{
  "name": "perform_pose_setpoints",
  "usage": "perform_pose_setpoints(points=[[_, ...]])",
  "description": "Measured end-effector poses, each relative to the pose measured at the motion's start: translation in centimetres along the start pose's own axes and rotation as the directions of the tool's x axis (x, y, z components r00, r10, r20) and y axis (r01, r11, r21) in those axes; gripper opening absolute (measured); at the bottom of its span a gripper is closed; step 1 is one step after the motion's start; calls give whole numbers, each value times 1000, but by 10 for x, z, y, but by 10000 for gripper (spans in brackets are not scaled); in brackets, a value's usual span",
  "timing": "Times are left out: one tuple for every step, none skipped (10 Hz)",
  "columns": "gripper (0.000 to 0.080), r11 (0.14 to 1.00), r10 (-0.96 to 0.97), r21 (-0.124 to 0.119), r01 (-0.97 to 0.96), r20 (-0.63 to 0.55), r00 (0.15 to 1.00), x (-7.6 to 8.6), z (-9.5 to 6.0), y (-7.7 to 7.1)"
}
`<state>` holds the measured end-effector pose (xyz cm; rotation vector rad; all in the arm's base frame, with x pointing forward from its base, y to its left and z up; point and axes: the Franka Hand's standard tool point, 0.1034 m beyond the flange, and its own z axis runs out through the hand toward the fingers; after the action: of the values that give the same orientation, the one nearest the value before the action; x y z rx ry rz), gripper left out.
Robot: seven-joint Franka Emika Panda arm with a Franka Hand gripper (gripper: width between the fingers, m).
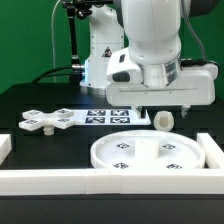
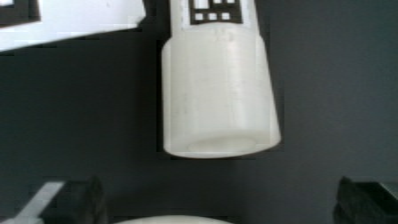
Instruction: Assemble round table
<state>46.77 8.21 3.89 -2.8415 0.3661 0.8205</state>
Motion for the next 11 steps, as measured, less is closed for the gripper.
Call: perform_pose_setpoints(points=[[649, 1000, 2, -6, -2, 82, 997, -3, 3, 1], [649, 1000, 5, -11, -4, 139, 990, -3, 6, -2], [649, 1000, 3, -18, 1, 206, 979, -5, 9, -4], [649, 1000, 0, -21, 5, 254, 967, -5, 12, -5], [649, 1000, 1, -27, 9, 325, 946, -8, 15, -4], [649, 999, 1, -30, 10, 368, 930, -6, 20, -4], [649, 999, 1, -32, 12, 374, 927, -5, 25, -4], [649, 999, 1, -32, 12, 370, 929, -5, 29, -3], [649, 999, 4, -35, 10, 378, 926, -8, 33, -2], [649, 999, 7, -38, 8, 389, 921, -9, 39, -1], [649, 999, 10, -39, 6, 398, 917, -11, 43, 1]])
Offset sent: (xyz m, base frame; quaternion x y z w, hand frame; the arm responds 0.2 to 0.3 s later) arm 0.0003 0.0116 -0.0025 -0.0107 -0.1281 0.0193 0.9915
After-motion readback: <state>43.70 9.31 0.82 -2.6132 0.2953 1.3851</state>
